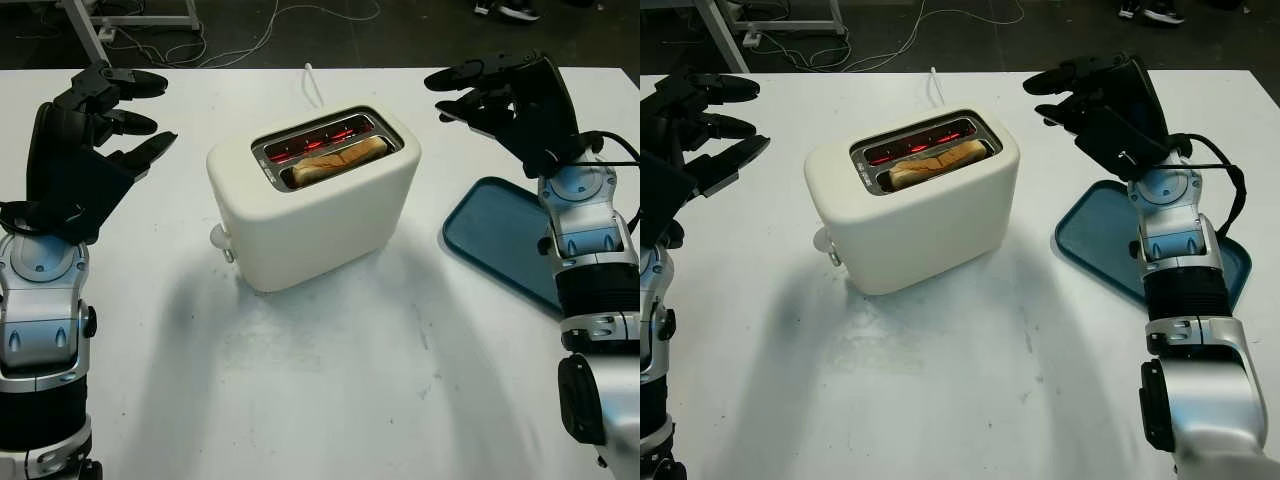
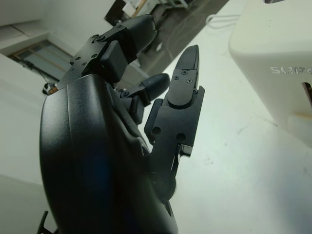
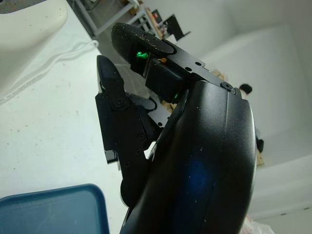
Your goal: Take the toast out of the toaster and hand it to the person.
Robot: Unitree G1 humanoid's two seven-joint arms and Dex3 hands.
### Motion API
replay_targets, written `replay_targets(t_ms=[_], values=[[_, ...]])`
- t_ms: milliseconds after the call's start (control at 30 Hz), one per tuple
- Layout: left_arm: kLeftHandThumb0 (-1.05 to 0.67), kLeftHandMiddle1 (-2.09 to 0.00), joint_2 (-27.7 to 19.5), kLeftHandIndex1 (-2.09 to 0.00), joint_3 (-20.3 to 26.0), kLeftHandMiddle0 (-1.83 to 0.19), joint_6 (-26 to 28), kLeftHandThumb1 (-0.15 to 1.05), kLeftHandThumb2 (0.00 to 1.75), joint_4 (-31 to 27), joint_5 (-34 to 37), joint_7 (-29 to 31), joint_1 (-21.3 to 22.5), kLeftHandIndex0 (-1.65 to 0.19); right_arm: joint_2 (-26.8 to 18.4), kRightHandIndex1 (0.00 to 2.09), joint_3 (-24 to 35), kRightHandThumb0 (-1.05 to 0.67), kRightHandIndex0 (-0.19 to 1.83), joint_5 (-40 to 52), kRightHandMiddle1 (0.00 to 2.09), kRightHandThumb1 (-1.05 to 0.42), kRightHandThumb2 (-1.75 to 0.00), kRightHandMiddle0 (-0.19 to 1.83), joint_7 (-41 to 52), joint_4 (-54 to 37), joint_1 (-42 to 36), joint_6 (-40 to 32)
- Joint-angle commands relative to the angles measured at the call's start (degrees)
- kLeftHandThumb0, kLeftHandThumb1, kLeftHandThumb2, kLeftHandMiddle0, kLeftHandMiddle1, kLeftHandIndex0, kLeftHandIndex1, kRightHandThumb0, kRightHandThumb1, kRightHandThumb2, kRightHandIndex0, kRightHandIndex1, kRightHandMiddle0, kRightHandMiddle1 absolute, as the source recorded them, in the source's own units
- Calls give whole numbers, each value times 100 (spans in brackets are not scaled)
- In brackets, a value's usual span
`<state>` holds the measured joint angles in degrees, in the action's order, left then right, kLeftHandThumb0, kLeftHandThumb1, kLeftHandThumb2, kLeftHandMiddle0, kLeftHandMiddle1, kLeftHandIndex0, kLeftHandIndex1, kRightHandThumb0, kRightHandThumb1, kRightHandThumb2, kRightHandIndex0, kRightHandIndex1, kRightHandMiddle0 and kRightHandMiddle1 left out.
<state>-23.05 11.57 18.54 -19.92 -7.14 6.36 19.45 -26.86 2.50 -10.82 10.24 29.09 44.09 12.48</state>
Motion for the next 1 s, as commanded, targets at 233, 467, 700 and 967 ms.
replay_targets(t_ms=[233, 467, 700, 967], values=[[-24, -115, 34, -81, 21, -36, 20, 92, 18, -47, 17, -39, -1, -40, -79, 66, -39, -11, 104, -57, 5, -88, 0, 124, -45, -150, -71, -140], [-25, -115, 51, -82, 17, -35, 56, 92, 18, -50, 11, -35, 5, -39, -132, 69, -118, -17, 112, -289, 14, -90, -1, 139, -186, -202, -96, -118], [-25, -115, 45, -82, 4, -35, 34, 92, 19, -31, -9, -37, 13, -39, -137, 73, -102, -20, 115, -269, 24, -92, -2, 146, -165, -139, -79, -44], [-24, -115, 56, -81, 0, -34, 78, 92, 19, -10, 16, -29, 61, -38, -142, 69, -110, -25, 118, -323, 104, -92, -2, 106, -174, -166, -60, -95]])
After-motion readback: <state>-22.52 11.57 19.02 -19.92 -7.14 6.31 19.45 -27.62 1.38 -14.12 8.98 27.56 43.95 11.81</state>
